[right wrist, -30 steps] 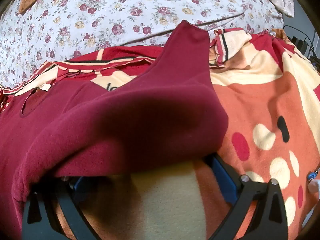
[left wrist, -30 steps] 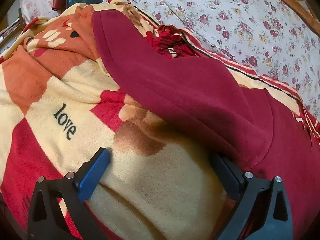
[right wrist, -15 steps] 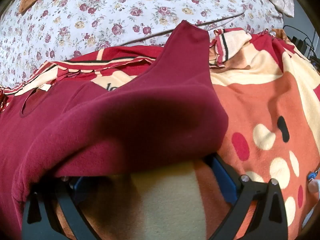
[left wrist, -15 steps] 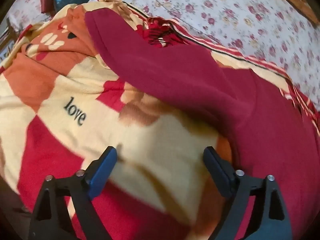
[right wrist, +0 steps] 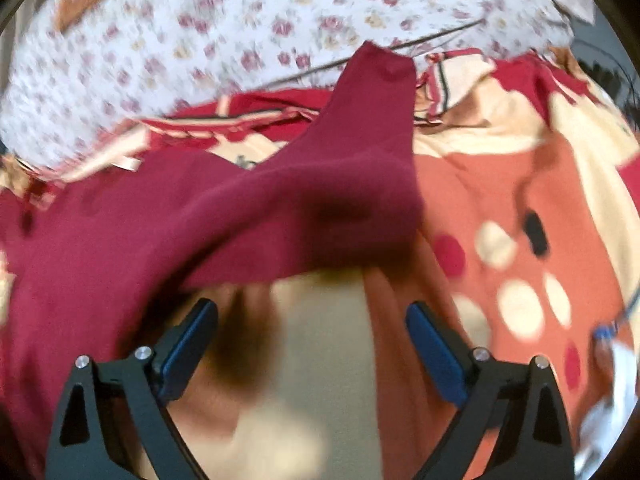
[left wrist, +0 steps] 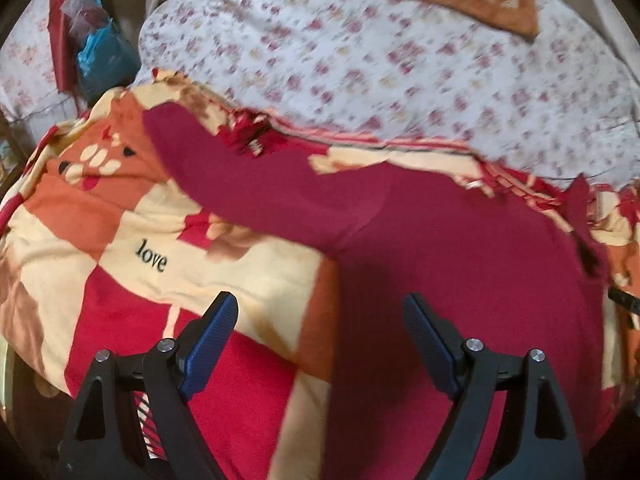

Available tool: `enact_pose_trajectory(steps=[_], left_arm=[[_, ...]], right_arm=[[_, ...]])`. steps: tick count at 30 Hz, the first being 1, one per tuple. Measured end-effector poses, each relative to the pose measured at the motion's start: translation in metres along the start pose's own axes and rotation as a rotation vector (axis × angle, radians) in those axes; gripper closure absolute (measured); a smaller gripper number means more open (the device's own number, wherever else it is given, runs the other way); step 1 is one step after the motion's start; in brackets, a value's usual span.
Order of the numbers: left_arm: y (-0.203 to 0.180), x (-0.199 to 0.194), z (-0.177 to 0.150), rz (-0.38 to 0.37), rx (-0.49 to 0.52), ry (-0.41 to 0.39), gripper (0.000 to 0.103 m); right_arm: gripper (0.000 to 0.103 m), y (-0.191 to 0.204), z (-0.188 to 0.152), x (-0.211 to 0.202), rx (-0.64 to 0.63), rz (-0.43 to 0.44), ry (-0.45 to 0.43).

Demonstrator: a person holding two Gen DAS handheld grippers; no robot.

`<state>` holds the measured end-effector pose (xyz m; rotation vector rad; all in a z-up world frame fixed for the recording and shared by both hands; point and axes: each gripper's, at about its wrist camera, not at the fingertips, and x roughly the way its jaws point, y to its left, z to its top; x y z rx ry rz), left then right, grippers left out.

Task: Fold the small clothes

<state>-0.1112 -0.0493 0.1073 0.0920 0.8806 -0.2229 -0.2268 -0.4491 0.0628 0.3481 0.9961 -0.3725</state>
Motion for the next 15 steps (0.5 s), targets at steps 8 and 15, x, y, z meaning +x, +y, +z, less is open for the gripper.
enact_pose_trajectory(steps=[8,15], left_arm=[[-0.031,-0.029,0.001,-0.063,0.049,-0.071,0.035],[-0.047,-0.032,0.004,-0.088,0.056,-0.071,0.035]], right_arm=[[0.005,0.006,-0.014,-0.135,-0.108,0.126,0.003],[0.005,0.063,-0.008,-0.159,-0.116,0.240,-0.025]])
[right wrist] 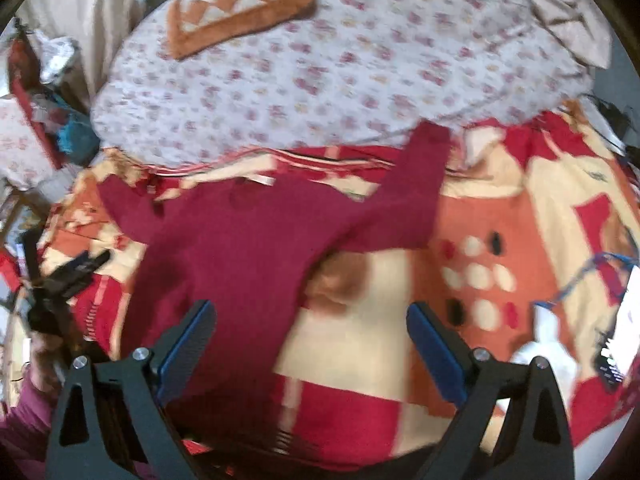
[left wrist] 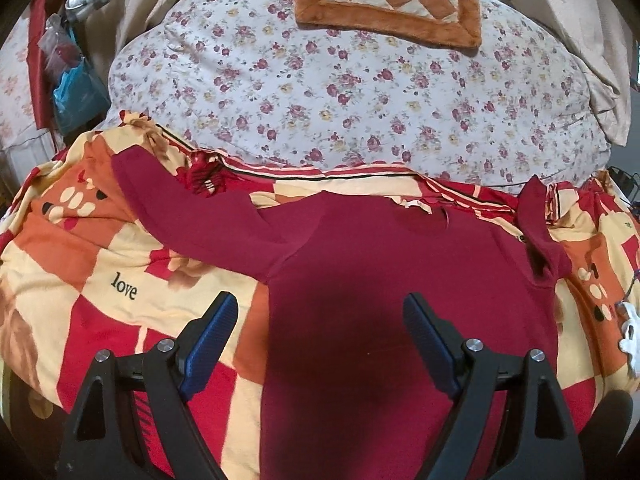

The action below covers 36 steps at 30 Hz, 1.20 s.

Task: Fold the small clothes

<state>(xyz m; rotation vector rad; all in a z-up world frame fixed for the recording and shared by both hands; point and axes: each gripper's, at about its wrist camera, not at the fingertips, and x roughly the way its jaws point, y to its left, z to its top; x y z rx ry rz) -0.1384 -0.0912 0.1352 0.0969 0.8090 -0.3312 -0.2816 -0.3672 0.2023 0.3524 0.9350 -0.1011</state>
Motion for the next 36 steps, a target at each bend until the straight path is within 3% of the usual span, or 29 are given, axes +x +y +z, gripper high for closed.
enact_pose_trajectory(steps=[4,5,9,16,36], left_arm=[[-0.001,0.002,0.004,0.002,-0.004,-0.001,0.035],[0.000,0.002,0.005,0.005,-0.006,-0.005,0.035],[0.005,0.007,0.006,0.016,-0.019,-0.001,0.035],[0.016,0.021,0.006,0.049,-0.032,0.003,0.035],[0.029,0.063,0.004,0.061,-0.069,0.050,0.035]], right_arm=[[0.005,0.046,0.010,0.037,0.003,0.204,0.082],[0.005,0.058,0.012,0.045,-0.011,0.217,0.085],[0.005,0.098,0.017,0.078,-0.081,0.152,0.039],[0.005,0.120,0.027,0.121,-0.123,-0.017,-0.049],[0.005,0.140,0.023,0.195,-0.152,-0.128,-0.023]])
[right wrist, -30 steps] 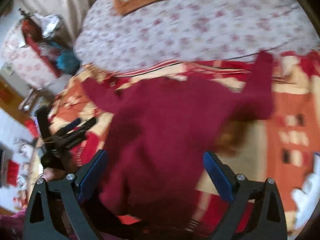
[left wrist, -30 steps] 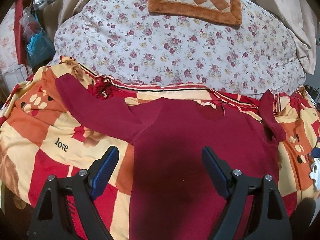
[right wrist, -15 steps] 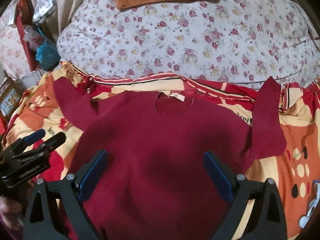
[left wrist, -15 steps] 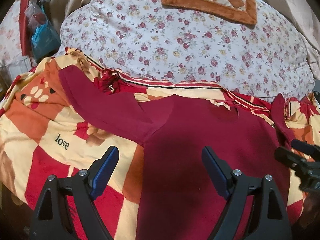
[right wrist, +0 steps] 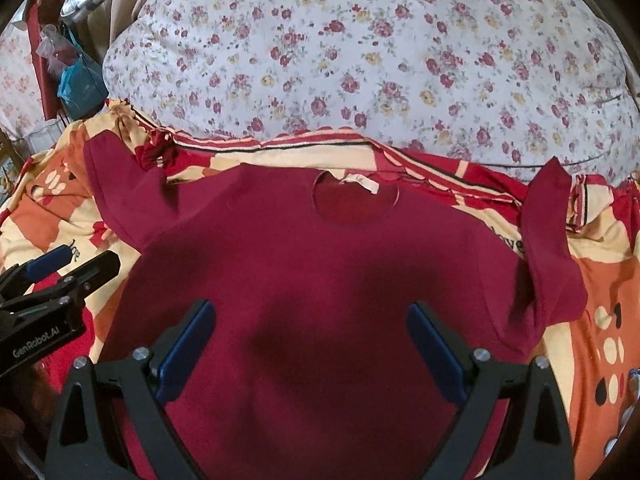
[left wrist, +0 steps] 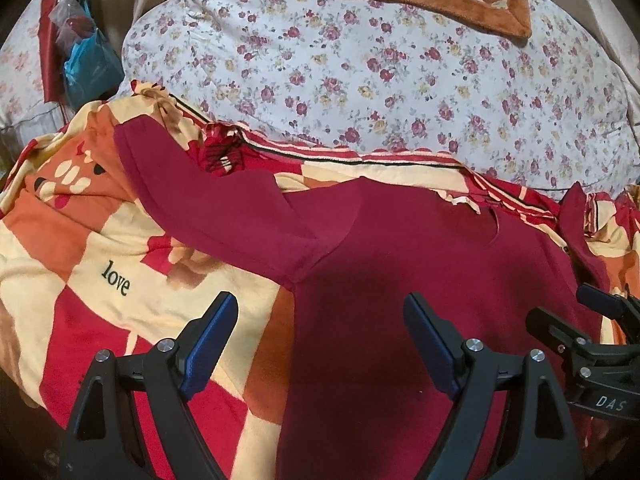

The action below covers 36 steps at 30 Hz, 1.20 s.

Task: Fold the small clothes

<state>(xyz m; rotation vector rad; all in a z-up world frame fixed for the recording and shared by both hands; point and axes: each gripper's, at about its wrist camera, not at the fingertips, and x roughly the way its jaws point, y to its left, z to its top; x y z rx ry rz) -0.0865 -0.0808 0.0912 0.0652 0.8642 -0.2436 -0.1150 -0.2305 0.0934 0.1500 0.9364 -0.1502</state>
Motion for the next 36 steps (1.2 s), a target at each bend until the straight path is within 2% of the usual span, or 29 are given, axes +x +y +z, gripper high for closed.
enact_pose_trajectory(steps=[36], left_arm=[[0.006,0.019,-0.006,0.010,-0.021,0.026,0.035]], right_arm=[[0.005,-0.002,0.001,0.030,0.043,-0.025,0.075]])
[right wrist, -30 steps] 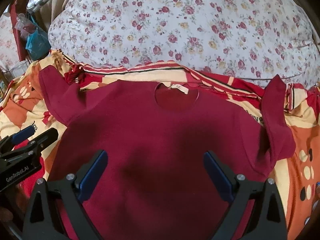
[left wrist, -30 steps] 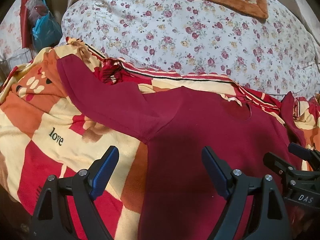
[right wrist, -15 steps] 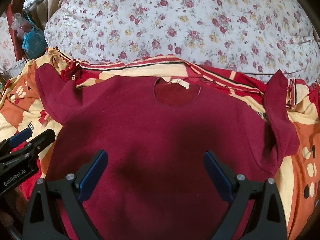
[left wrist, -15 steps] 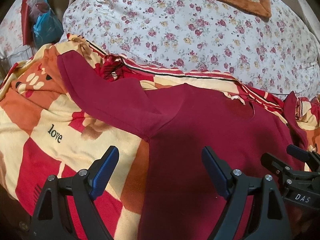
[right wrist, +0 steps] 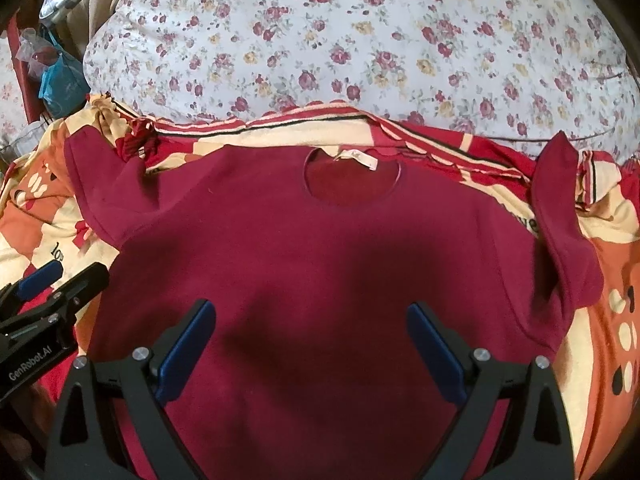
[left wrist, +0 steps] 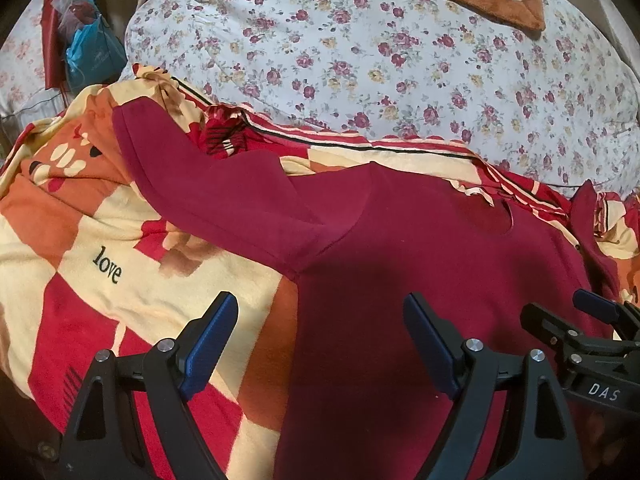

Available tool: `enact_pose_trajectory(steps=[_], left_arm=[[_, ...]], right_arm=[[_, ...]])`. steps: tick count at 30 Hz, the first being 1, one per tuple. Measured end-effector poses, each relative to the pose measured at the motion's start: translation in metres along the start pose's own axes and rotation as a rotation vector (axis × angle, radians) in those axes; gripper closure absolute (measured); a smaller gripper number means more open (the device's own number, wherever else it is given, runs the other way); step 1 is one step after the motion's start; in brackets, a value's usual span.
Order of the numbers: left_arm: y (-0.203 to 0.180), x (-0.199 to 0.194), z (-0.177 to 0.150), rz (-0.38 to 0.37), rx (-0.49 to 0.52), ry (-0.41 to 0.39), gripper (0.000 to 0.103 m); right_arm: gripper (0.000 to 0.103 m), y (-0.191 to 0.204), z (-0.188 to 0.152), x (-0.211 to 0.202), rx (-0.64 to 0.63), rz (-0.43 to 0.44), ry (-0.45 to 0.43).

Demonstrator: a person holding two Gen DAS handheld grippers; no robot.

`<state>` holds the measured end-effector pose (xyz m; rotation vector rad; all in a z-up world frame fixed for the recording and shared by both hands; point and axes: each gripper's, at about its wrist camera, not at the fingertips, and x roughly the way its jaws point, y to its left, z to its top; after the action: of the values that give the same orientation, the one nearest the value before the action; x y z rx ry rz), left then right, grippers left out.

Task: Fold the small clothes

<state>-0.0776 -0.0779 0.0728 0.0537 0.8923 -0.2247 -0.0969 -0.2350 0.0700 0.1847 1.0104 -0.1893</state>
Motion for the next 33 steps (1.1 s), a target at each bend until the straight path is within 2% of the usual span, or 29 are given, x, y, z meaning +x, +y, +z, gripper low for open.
enact_pose_trajectory(steps=[33], left_arm=[[0.018,0.018,0.001,0.036,-0.045,0.020,0.035]], right_arm=[[0.005,0.006,0.005,0.023,0.032,-0.028,0.023]])
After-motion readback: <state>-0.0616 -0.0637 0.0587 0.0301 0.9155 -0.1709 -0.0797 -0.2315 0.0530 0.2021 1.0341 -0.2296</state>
